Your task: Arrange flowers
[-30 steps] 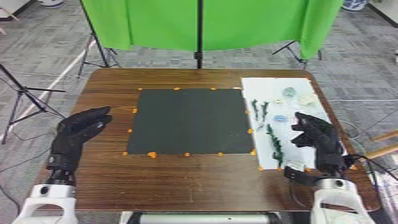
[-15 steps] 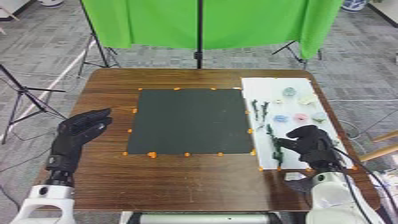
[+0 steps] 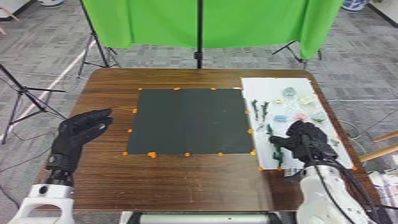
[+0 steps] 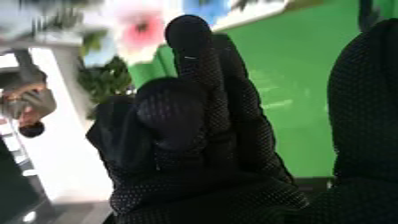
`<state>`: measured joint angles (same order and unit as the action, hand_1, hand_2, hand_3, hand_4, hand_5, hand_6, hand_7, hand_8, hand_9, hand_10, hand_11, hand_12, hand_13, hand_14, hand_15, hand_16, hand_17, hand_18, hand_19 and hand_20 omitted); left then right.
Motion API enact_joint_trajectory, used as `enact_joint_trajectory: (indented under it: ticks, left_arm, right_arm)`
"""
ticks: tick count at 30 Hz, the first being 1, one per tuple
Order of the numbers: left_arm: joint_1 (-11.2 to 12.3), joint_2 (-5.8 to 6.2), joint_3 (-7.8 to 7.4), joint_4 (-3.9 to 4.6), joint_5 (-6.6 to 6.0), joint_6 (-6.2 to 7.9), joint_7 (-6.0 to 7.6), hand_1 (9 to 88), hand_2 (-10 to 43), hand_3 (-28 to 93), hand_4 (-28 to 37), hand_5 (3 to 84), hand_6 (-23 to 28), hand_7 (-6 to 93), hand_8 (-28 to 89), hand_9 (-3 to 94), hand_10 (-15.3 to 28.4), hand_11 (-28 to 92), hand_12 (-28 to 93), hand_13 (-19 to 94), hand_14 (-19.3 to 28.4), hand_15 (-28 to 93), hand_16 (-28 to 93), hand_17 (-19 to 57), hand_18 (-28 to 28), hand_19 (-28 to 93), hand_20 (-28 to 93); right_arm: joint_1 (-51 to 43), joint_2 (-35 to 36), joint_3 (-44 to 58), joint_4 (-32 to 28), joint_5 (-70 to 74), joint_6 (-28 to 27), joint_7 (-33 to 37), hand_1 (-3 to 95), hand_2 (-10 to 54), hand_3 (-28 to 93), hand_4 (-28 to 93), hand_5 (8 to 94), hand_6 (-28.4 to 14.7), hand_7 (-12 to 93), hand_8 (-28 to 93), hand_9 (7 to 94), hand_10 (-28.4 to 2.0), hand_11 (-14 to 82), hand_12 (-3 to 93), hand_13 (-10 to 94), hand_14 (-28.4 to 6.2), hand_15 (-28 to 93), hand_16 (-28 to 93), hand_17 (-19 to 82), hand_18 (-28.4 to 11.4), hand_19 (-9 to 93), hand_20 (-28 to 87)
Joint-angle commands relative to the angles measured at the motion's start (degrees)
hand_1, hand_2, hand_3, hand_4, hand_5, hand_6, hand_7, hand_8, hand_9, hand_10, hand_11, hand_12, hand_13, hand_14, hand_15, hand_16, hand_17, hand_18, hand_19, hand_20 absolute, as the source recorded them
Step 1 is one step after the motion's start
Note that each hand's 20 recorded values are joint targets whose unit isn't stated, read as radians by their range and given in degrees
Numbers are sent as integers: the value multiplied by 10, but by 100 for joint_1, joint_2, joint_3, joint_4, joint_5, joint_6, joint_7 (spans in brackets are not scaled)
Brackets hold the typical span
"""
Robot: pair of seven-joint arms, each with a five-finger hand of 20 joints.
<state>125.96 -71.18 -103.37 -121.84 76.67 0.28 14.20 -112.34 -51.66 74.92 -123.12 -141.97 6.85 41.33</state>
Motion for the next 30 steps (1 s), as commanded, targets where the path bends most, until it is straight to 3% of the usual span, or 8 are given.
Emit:
enact_joint_trajectory:
  ticks: [1, 12, 21, 22, 24, 25, 27, 30]
  left_arm:
    - [104, 8, 10, -6, 48, -77, -96, 353, -91, 626, -129, 537, 39, 178, -58, 517, 137, 242, 144, 405, 183, 240, 15, 88, 130, 84, 213]
    - [114, 26, 3, -33, 63, -141, -189, 353, -92, 626, -128, 535, 39, 177, -58, 514, 138, 239, 143, 402, 184, 239, 15, 86, 131, 82, 211]
    - [103, 43, 1, -38, 66, -180, -237, 353, -91, 624, -129, 533, 40, 174, -57, 513, 138, 239, 144, 400, 183, 237, 17, 85, 132, 81, 209]
    - [100, 40, 1, -34, 67, -183, -234, 353, -91, 624, -129, 534, 40, 173, -57, 513, 137, 239, 144, 399, 183, 237, 17, 84, 132, 81, 209]
    - [91, 52, 10, -26, 50, -177, -253, 353, -91, 625, -128, 533, 40, 173, -57, 512, 137, 239, 144, 399, 183, 237, 17, 84, 132, 81, 209]
    - [99, 53, 4, -28, 53, -180, -253, 353, -91, 624, -128, 533, 41, 172, -57, 512, 138, 239, 144, 399, 183, 237, 17, 84, 132, 81, 209]
    - [140, 47, -17, -40, 42, -180, -241, 352, -91, 624, -128, 533, 41, 172, -56, 512, 137, 239, 144, 398, 184, 236, 17, 83, 132, 81, 209]
    - [102, 75, -13, -17, 36, -203, -264, 352, -91, 624, -128, 532, 41, 171, -56, 511, 138, 238, 144, 398, 184, 236, 17, 82, 133, 80, 208]
  right_arm:
    - [375, 214, -199, 232, -18, -322, 275, 352, -95, 604, -282, 708, -76, 173, -43, 761, -166, 286, 269, 811, -55, 668, 356, 572, -169, 932, 584]
    - [657, 387, -593, 300, 276, -990, 473, 374, -95, 611, -273, 724, -83, 198, -34, 788, -170, 305, 285, 867, -37, 621, 376, 629, -130, 932, 557]
    - [805, 439, -910, 427, 393, -1155, 504, 434, -95, 598, -236, 774, -55, 301, 17, 833, -153, 426, 339, 923, -19, 613, 387, 696, -108, 932, 554]
    - [820, 439, -961, 465, 385, -1059, 507, 495, -95, 501, -176, 781, -47, 302, 125, 840, -149, 437, 344, 930, -15, 619, 383, 703, -107, 932, 558]
    - [798, 415, -928, 469, 435, -1015, 468, 711, -95, -14, 172, 788, -38, 308, 207, 849, -145, 447, 346, 935, -10, 630, 372, 713, -106, 932, 565]
    - [769, 407, -887, 467, 503, -1026, 456, 779, -95, -151, 281, 792, -34, 312, 230, 853, -142, 452, 347, 936, -7, 639, 362, 719, -105, 932, 566]
    - [750, 400, -838, 458, 549, -1034, 426, 854, -95, -260, 429, 804, -25, 325, 247, 868, -135, 460, 349, 937, 1, 666, 331, 734, -106, 932, 570]
    - [691, 404, -750, 383, 695, -1003, 432, 872, -95, -282, 481, 810, -22, 329, 250, 874, -132, 464, 348, 937, 3, 675, 321, 742, -105, 932, 570]
